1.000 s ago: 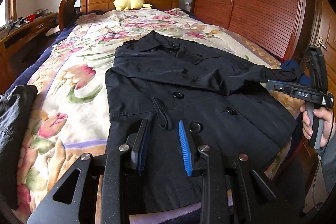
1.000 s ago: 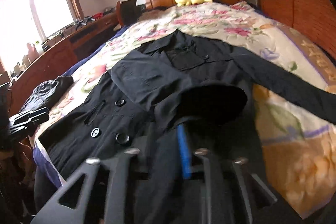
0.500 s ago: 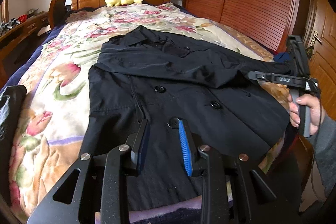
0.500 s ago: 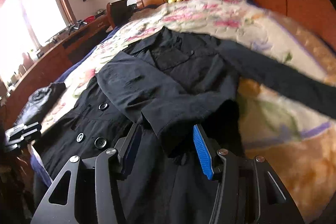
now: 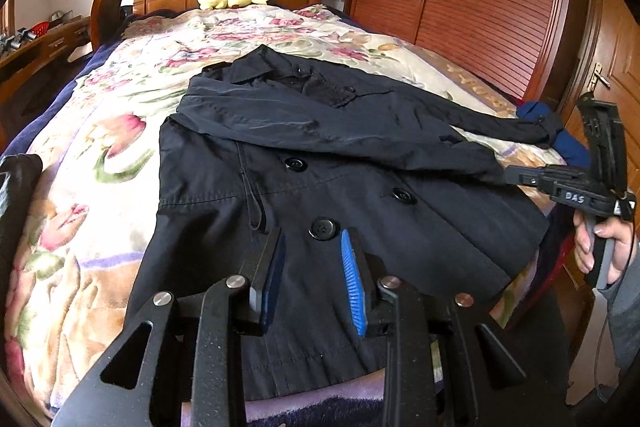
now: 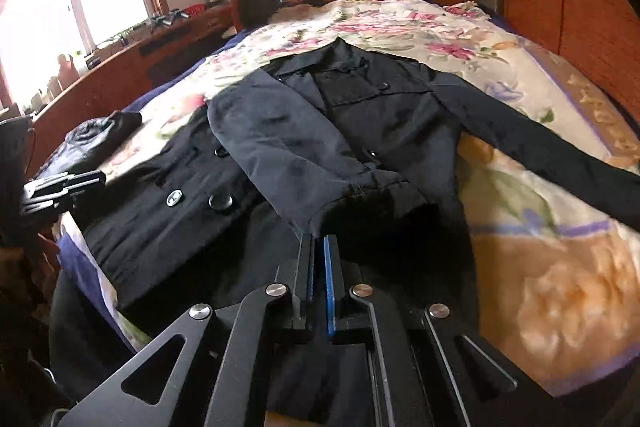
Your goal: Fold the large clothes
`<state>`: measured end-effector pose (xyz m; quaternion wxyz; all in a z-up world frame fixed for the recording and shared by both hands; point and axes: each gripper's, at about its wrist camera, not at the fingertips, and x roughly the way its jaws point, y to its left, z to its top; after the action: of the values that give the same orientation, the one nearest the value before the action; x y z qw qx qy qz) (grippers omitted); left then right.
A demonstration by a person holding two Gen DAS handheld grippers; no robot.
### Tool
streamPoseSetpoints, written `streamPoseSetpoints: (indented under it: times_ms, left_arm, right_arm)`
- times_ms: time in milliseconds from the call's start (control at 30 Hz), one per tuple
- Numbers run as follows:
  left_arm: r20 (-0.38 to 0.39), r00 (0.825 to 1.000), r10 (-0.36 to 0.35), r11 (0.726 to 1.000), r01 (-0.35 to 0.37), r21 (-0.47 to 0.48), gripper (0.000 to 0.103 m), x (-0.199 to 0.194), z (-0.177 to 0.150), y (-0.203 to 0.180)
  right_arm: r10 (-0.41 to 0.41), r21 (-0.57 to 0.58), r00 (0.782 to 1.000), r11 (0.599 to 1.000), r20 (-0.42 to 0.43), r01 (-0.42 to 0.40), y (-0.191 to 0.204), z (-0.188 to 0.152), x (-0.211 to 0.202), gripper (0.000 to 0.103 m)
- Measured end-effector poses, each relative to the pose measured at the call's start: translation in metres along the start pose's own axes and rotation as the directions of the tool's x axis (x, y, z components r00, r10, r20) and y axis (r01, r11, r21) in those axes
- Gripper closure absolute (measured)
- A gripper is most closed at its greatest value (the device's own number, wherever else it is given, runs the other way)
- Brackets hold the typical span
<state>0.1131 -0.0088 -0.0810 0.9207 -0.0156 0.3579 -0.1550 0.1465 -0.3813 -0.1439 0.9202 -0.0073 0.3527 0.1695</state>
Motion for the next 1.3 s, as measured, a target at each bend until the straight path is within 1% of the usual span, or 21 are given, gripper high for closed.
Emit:
streamPoseSetpoints:
  times_ms: [33,67,100,133,233,300,367,433,467,500,567,600,633,733,833,900,933,1033,1167,1300]
  left_arm:
    - [-0.001,1.0,0.002,1.0,-0.002,0.003,0.073,0.0,0.0,-0.001]
    - [-0.003,1.0,0.004,1.0,-0.004,0.007,0.073,0.001,-0.001,-0.001]
    - [-0.006,1.0,0.006,1.0,-0.006,0.009,0.073,0.001,-0.002,-0.002]
    - [-0.007,1.0,0.007,1.0,-0.007,0.01,0.073,0.002,-0.002,-0.001]
    - [-0.017,1.0,0.011,1.0,-0.011,0.005,0.073,0.006,-0.005,0.0]
    - [-0.021,1.0,0.013,1.0,-0.013,-0.003,0.073,0.008,-0.006,0.001]
    - [-0.024,1.0,0.014,1.0,-0.014,-0.006,0.073,0.01,-0.007,0.002]
    - [-0.018,1.0,0.019,1.0,-0.019,-0.004,0.073,0.012,-0.005,0.002]
    - [-0.011,1.0,0.025,1.0,-0.025,-0.009,0.073,0.012,-0.004,0.002]
    - [-0.006,1.0,0.023,1.0,-0.024,-0.016,0.073,0.013,-0.002,0.002]
    - [0.0,1.0,0.016,1.0,-0.016,-0.019,0.073,0.015,0.001,0.001]
    - [0.004,1.0,0.019,1.0,-0.019,-0.014,0.073,0.017,0.003,-0.001]
    - [0.005,1.0,0.021,1.0,-0.021,-0.007,0.073,0.018,0.004,-0.003]
    - [0.002,1.0,0.024,1.0,-0.024,-0.003,0.073,0.023,0.007,-0.006]
    - [-0.003,0.999,0.041,0.999,-0.041,0.017,0.073,0.027,0.008,-0.013]
    - [-0.001,1.0,0.027,0.999,-0.027,0.032,0.073,0.028,0.009,-0.019]
    - [0.0,1.0,0.022,0.999,-0.022,0.033,0.073,0.028,0.009,-0.02]
    - [0.011,1.0,0.02,0.999,-0.021,0.043,0.073,0.03,0.012,-0.029]
    - [0.017,1.0,0.008,0.998,-0.009,0.058,0.073,0.031,0.015,-0.041]
    - [0.005,1.0,-0.016,0.998,0.016,0.062,0.073,0.037,0.02,-0.053]
  right_arm:
    - [-0.008,0.0,1.0,1.0,0.006,0.008,-0.001,0.0,-0.003,0.086]
    - [-0.017,0.001,1.0,1.0,0.021,0.017,-0.003,0.001,-0.007,0.08]
    - [-0.018,-0.004,0.999,1.0,0.039,0.018,-0.003,0.004,-0.011,0.065]
    - [-0.017,-0.006,0.998,1.0,0.057,0.018,-0.004,0.007,-0.015,0.055]
    - [-0.011,0.003,0.994,1.0,0.113,0.011,-0.008,0.024,-0.02,0.046]
    - [-0.013,0.008,0.994,1.0,0.112,0.013,-0.011,0.033,-0.013,0.046]
    - [-0.009,-0.005,0.996,1.0,0.093,0.009,-0.009,0.038,0.007,0.046]
    - [0.034,0.004,0.999,0.999,0.029,-0.034,-0.012,0.039,0.037,0.046]
    - [0.059,0.016,0.998,0.998,-0.023,-0.059,-0.014,0.039,0.056,0.046]
    - [0.063,0.024,0.995,0.998,-0.079,-0.061,-0.018,0.038,0.076,0.046]
    - [0.023,0.016,0.986,1.0,-0.167,-0.02,-0.023,0.028,0.108,0.046]
    - [0.028,0.017,0.982,1.0,-0.186,-0.025,-0.025,0.022,0.119,0.046]
    - [0.036,0.019,0.984,0.999,-0.172,-0.033,-0.027,0.02,0.122,0.046]
    - [0.033,0.015,0.988,0.999,-0.152,-0.031,-0.028,0.018,0.119,0.046]
    - [0.015,0.013,0.992,1.0,-0.124,-0.013,-0.026,0.009,0.102,0.046]
    - [-0.001,0.026,0.996,1.0,-0.092,0.003,-0.031,0.003,0.088,0.046]
    - [-0.013,0.032,0.997,0.999,-0.076,0.015,-0.03,-0.003,0.077,0.046]
    - [-0.085,0.042,0.996,0.995,-0.037,0.086,-0.042,-0.014,0.048,0.046]
    - [-0.197,0.063,0.98,0.978,-0.009,0.197,-0.07,-0.028,0.014,0.046]
    - [-0.314,0.11,0.949,0.944,0.009,0.311,-0.105,-0.034,-0.016,0.046]
